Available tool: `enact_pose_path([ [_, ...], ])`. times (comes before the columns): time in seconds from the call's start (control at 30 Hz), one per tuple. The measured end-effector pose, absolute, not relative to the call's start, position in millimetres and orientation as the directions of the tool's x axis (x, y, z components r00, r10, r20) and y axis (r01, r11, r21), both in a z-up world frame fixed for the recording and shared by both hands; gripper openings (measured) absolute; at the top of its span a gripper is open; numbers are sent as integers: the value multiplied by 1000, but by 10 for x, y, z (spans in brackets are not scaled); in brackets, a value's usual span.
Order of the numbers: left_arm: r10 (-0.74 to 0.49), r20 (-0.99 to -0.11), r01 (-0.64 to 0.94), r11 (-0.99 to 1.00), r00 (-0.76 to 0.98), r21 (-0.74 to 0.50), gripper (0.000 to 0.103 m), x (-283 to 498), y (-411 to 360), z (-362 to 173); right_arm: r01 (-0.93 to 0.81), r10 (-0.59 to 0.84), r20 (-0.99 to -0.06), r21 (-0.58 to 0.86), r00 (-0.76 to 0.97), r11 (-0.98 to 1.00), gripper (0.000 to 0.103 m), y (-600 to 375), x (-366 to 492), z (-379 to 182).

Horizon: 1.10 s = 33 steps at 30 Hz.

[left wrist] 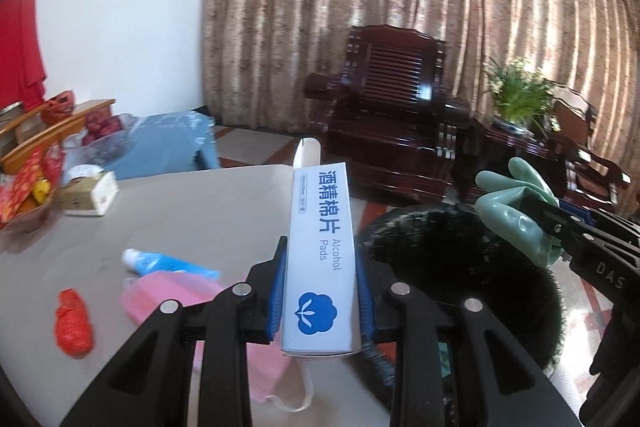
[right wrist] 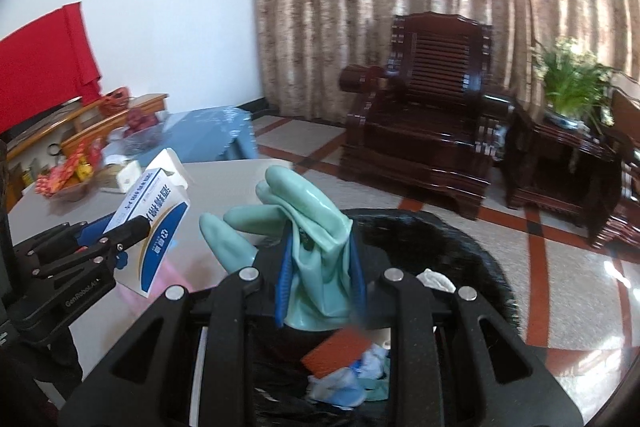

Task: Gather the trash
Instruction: 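Carry the box and glove over the bin and open both tools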

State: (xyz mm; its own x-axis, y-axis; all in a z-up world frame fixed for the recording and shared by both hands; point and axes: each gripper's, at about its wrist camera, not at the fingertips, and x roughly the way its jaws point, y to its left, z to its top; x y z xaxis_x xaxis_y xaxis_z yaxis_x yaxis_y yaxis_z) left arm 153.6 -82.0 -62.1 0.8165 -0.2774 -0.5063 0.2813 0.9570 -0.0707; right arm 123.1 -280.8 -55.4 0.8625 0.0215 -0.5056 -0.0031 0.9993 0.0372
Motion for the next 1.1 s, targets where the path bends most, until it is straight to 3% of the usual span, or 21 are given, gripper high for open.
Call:
enact_pose_path([
  [0.67, -465, -556, 470, 870, 689, -145, 30, 1847, -1874, -856, 189, -130, -571, 45, 811, 981, 26, -3643, 1257, -973],
  [0.73, -474, -571, 475, 865, 670, -160, 31, 1915, -1924, -898, 199, -140, -586, 37, 798, 979, 32, -3675, 1311, -1058],
  [0.83, -493, -583, 477, 857, 645, -196, 47, 1965, -1908, -942, 215, -161, -613, 15, 774, 976, 38, -3686, 1367, -1165],
  [0.87, -497, -580, 476, 856, 646, -203, 54, 1958, -1902, -943, 218, -163, -620, 13, 768, 976, 44, -3684, 1373, -1190],
  [0.93, -495, -571, 470, 858, 655, -205, 65, 1939, -1847, -919, 229, -177, -615, 6, 768, 973, 65, -3678, 1331, -1224],
  [0.97, -490, -565, 465, 862, 664, -202, 68, 1931, -1796, -902, 235, -184, -611, 2, 770, 972, 72, -3678, 1313, -1225],
  [1.0, -486, -562, 461, 865, 669, -200, 69, 1933, -1774, -887, 245, -196, -605, -3, 771, 970, 85, -3672, 1289, -1222],
  [1.1, -452, -558, 430, 885, 696, -180, 76, 1937, -1614, -843, 257, -190, -592, 31, 783, 966, 93, -3681, 1229, -1182],
])
